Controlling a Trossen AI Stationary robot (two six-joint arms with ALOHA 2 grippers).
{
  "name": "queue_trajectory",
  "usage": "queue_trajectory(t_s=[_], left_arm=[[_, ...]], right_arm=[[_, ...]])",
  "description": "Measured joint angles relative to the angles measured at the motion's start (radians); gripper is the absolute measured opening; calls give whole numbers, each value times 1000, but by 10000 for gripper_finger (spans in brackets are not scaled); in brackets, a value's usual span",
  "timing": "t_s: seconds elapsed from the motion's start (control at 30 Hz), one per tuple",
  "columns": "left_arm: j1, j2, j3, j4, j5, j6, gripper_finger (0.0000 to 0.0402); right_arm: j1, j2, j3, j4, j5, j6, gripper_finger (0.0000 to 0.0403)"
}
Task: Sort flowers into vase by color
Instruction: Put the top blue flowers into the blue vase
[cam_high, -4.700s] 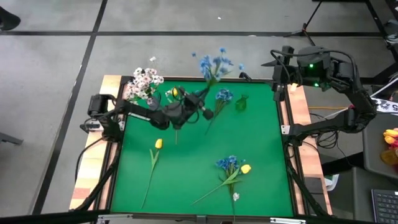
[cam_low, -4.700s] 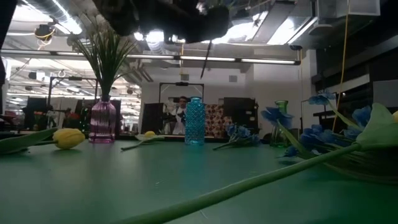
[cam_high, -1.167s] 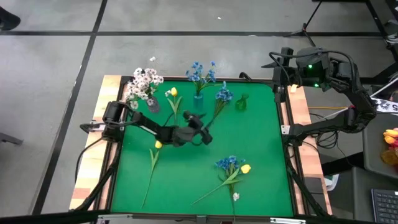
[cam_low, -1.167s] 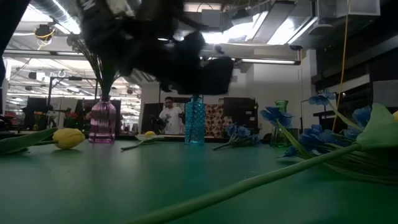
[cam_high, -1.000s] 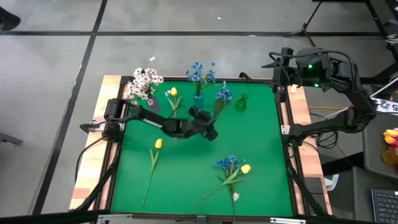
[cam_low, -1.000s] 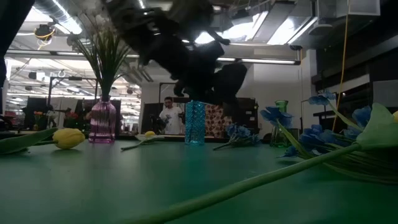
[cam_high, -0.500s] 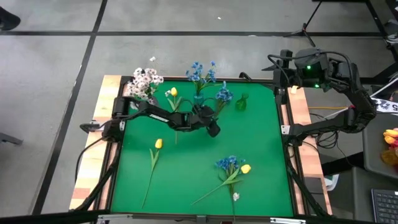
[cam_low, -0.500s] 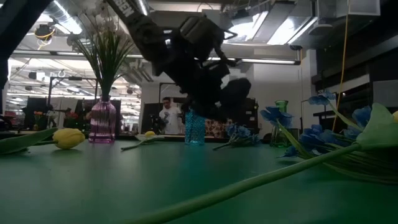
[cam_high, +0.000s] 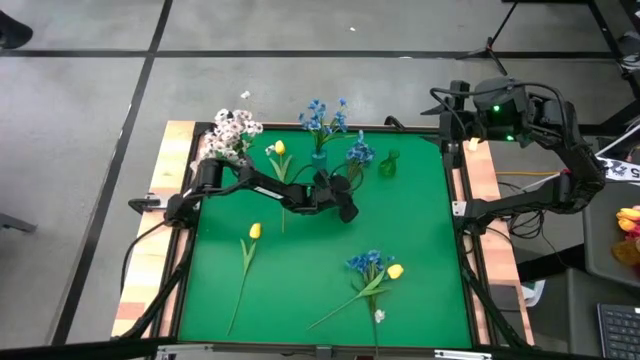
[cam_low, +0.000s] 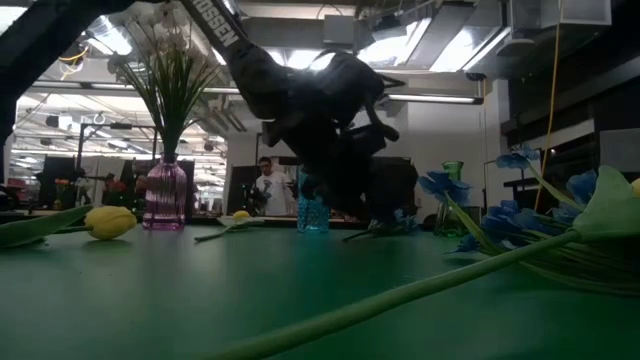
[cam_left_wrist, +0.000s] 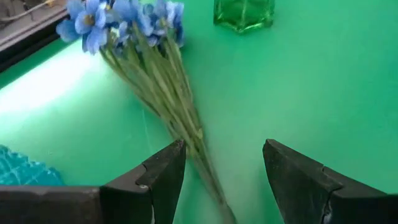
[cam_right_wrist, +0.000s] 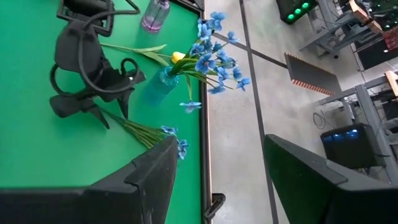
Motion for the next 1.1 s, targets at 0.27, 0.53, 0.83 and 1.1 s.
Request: queue_trajectory(t_s=[0.27, 0.53, 0.83, 1.1], left_arm=[[23, 0, -1, -83, 33, -66, 176], [46, 4, 1, -84, 130, -83, 78], [43, -10, 0, -100, 145, -70, 18], [26, -56, -3, -111, 133, -80, 10]], right_arm=[[0, 0, 0, 1, -1, 0, 241], [0, 0, 0, 5, -1, 15, 241], [0, 0, 0, 5, -1, 18, 241], [0, 0, 0, 5, -1, 18, 241]])
